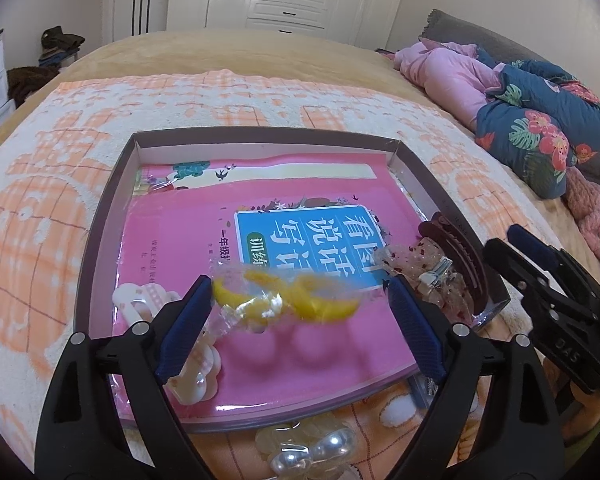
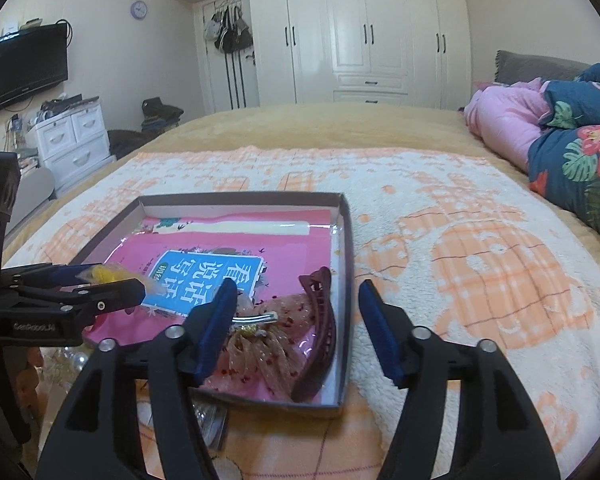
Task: Organize jewelry
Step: 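Lower the yellow hair ties into the box with the left tool while the right tool places the maroon clip, then withdraw both tools from the box and open them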
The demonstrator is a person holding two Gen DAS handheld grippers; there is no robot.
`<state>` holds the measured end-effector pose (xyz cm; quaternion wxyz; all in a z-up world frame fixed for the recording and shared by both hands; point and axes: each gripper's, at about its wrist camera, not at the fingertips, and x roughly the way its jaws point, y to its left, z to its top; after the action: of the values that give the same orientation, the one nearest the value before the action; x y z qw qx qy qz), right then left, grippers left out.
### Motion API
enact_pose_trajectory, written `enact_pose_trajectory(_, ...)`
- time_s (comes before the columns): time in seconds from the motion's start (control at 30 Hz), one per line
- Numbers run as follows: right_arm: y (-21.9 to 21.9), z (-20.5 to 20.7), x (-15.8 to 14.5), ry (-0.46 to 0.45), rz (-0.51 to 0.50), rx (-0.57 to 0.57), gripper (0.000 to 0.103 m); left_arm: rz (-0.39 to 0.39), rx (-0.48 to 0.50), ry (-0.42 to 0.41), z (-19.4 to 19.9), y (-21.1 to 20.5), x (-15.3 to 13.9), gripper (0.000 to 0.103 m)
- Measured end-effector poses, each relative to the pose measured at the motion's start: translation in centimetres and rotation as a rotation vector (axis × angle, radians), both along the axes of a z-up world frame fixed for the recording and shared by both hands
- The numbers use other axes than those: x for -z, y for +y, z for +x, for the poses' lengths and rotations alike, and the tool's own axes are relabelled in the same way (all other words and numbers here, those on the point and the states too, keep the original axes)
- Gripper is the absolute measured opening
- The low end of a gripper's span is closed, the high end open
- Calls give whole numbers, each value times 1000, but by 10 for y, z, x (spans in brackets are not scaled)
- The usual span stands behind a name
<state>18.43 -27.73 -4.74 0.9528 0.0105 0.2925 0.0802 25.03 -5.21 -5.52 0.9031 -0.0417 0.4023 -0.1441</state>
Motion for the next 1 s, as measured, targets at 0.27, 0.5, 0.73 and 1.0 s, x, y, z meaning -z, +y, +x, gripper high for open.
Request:
enact_pose_trajectory(0.27, -6, -20, -16, -64, 5, 31, 80, -17, -27, -38, -8, 5, -13, 88)
enact_pose_trajectory(0.5, -9, -33, -28, -101, 13, 42, 84, -42, -59, -107, -22, 14, -33, 91)
enact_pose_trajectory(0.73, -11, -54, -43, -140, 30, 41, 87, -90, -102, -175, -41, 30, -53, 92)
enact_pose_trajectory(1.0, -9, -73, -56, -169, 32, 29, 88, -108, -131, -238, -67, 45, -72, 92)
